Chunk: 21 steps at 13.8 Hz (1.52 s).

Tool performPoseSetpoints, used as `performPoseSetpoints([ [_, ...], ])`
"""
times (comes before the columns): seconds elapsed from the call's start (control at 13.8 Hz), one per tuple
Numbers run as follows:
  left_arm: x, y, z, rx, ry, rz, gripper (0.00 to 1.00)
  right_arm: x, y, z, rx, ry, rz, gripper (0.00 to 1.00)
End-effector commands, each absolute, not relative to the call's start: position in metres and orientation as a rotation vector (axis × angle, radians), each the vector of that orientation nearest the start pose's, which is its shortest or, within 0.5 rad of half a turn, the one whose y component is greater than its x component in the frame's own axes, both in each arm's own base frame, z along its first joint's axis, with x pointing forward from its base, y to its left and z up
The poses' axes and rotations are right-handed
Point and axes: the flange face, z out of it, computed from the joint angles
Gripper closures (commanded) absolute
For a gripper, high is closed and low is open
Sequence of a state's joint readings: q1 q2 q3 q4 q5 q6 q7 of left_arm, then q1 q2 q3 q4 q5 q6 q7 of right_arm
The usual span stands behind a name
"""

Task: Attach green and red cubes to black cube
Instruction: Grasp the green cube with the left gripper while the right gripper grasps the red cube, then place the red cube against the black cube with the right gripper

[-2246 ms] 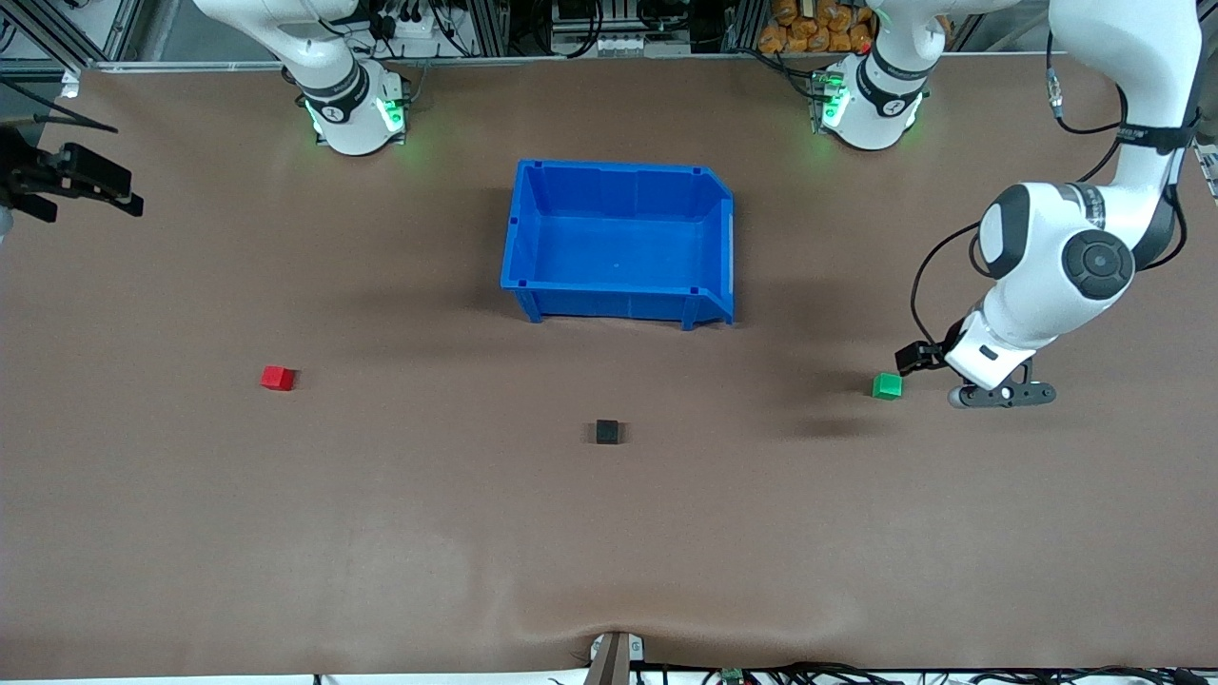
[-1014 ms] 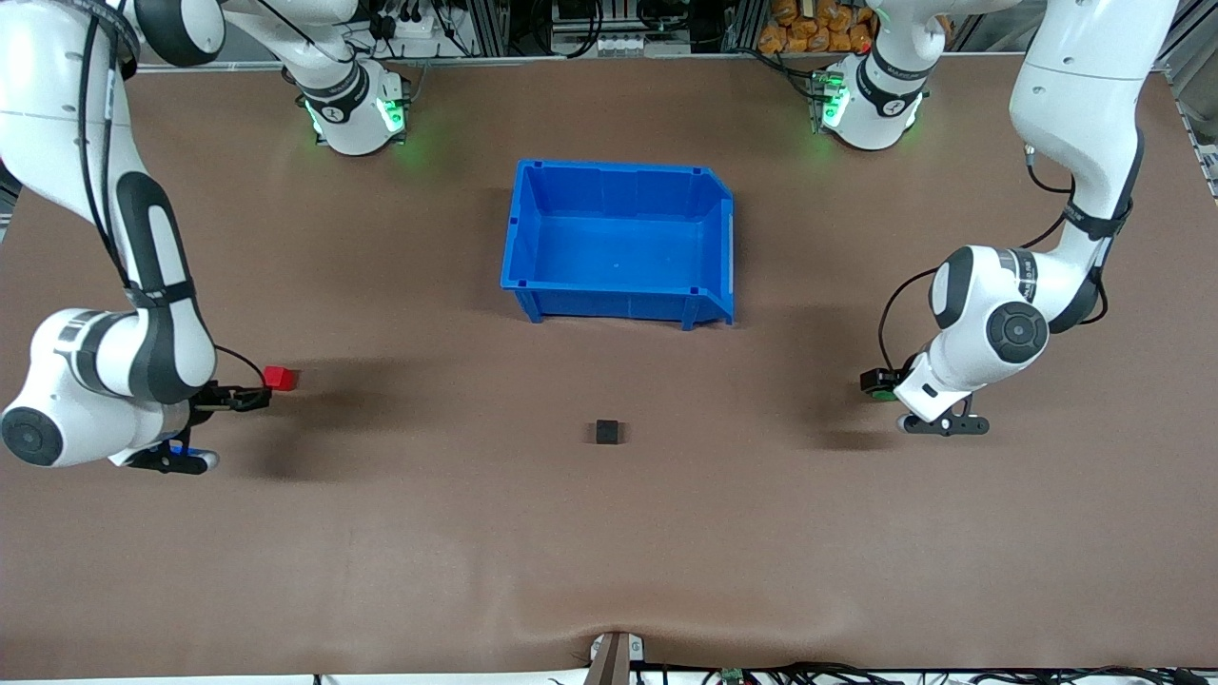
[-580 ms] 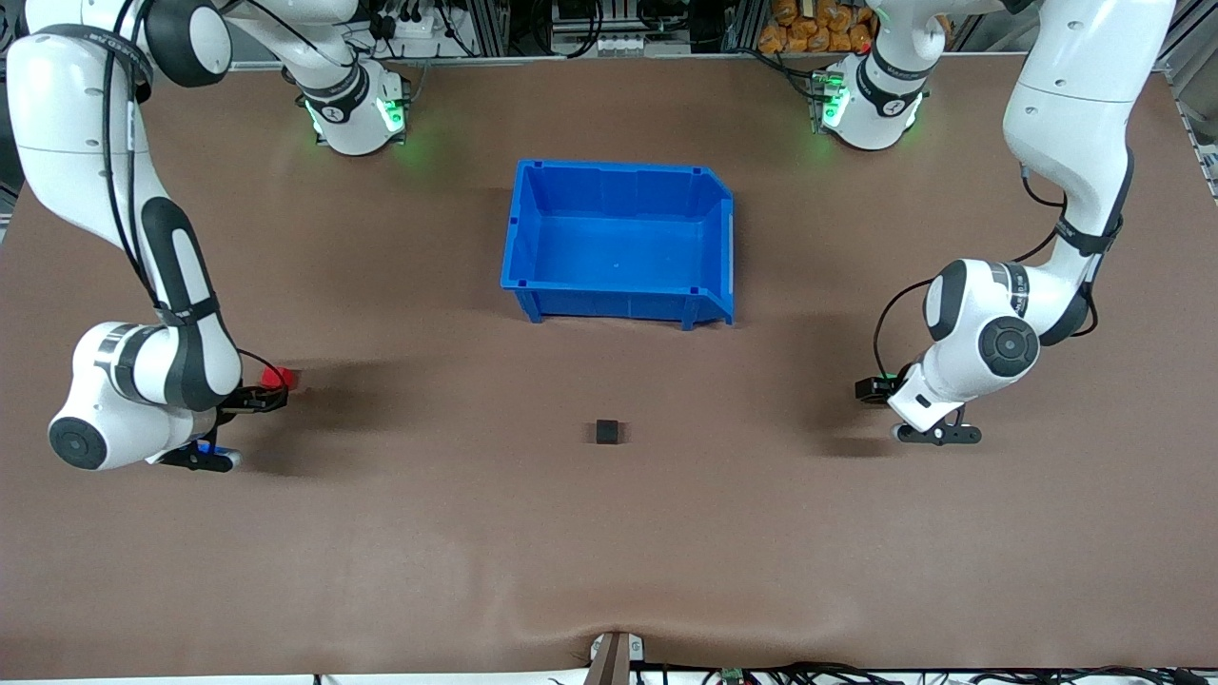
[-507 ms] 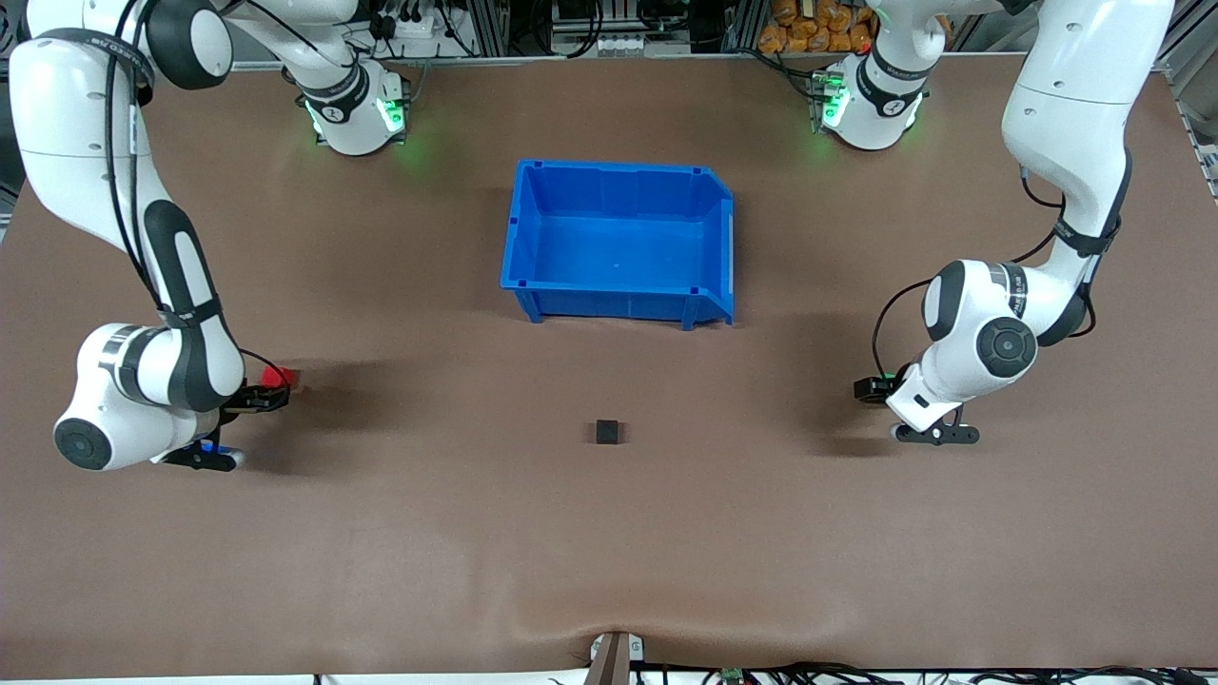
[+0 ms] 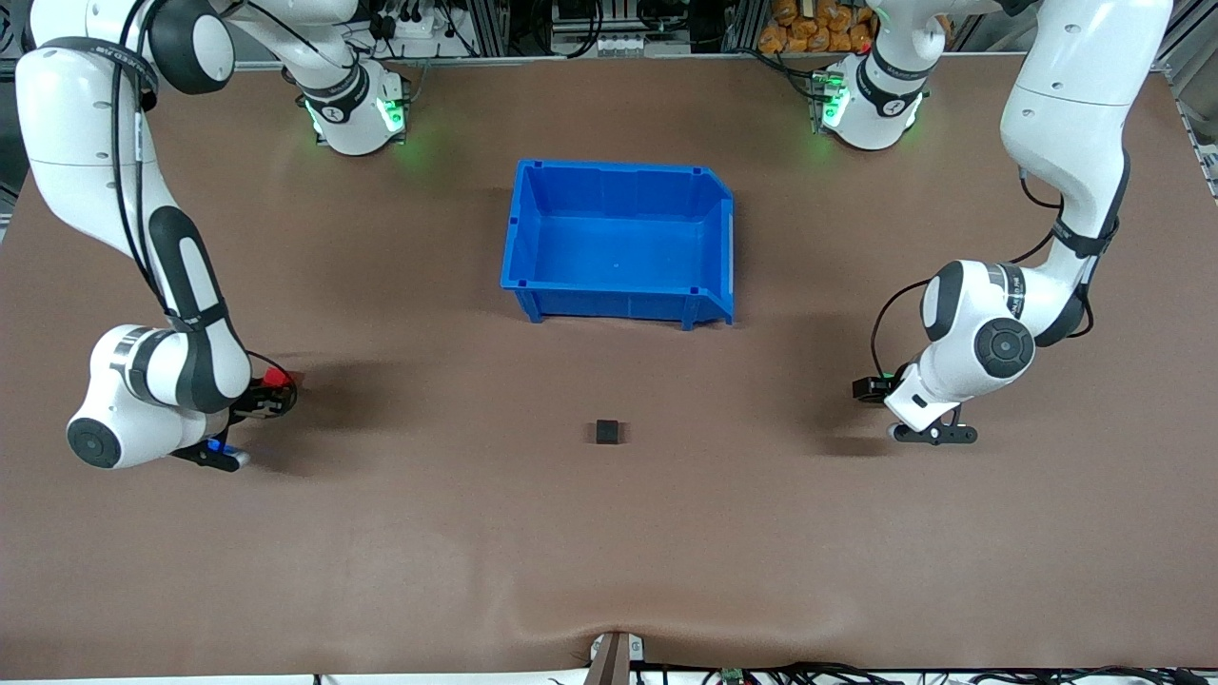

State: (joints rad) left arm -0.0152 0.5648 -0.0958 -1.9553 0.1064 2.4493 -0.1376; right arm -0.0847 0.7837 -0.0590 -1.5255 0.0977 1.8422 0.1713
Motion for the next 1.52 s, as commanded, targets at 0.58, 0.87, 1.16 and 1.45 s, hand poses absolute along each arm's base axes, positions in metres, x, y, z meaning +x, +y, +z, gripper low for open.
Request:
performPoseSetpoints([
  [0.58,0.6,-0.065,0.184,-3.095,0.058,0.135,0.39,0.696,0.172,0.217,-2.054,1.717,0.651,1.0],
  [0.87,0.596,-0.064,0.187,-3.077,-0.027,0.203,0.86,0.685,0.256,0.194,-1.951,1.847,0.535,1.0],
  [1.16,0.599,-0.073,0.201,-3.061,-0.25,0.186,1.0,0.674,0.326,0.181,-1.895,1.912,0.509,1.0],
  [1.45,0.624,-0.098,0.239,-3.04,-0.637,0.063,1.0,0.662,0.351,0.179,-1.916,1.9,0.509,1.0],
])
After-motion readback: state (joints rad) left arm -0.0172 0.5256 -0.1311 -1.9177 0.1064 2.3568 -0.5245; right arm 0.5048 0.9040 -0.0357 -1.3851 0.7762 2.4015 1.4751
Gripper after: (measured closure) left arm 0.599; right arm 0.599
